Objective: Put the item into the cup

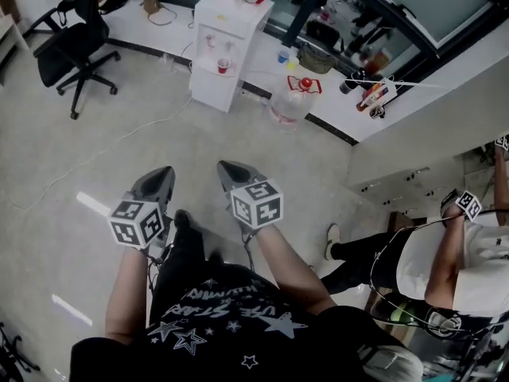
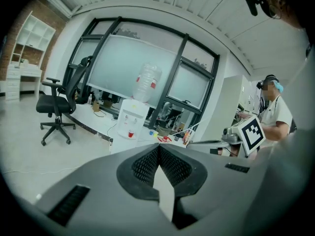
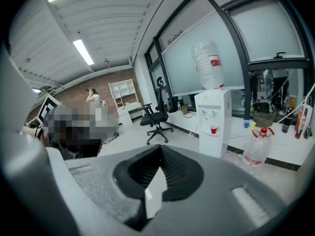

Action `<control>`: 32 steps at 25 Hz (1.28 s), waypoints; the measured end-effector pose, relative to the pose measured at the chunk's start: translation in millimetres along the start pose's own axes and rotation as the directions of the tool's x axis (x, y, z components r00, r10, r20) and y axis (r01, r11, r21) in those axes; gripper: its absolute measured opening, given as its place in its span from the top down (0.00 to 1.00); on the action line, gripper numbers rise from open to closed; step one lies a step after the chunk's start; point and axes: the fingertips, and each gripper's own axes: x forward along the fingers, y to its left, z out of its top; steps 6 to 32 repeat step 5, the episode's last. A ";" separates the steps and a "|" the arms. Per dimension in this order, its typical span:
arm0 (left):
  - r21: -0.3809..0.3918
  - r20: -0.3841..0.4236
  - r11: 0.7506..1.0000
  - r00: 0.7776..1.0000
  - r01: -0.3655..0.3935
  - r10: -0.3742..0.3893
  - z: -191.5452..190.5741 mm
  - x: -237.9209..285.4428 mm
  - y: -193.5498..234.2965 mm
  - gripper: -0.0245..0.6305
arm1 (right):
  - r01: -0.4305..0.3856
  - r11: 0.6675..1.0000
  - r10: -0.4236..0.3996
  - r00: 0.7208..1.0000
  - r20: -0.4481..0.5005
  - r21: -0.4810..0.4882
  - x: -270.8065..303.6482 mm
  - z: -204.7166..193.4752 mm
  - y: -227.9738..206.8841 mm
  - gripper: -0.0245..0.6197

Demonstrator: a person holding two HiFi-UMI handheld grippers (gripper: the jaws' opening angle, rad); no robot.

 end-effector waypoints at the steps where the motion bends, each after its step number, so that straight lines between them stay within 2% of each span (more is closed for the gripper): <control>1: 0.002 0.002 1.000 1.000 0.000 0.000 -3.1 -3.1 -5.0 0.95 | -0.001 1.000 0.001 1.000 0.004 -0.002 -5.7 -2.2 1.6 0.96; 5: 0.004 0.008 1.000 1.000 0.000 0.000 -16.6 -12.9 -25.1 0.95 | 0.003 1.000 -0.003 1.000 0.008 -0.016 -28.4 -14.5 4.4 0.96; 32: 0.004 0.008 1.000 1.000 0.000 0.000 -16.6 -12.9 -25.1 0.95 | 0.003 1.000 -0.003 1.000 0.008 -0.016 -28.4 -14.5 4.4 0.96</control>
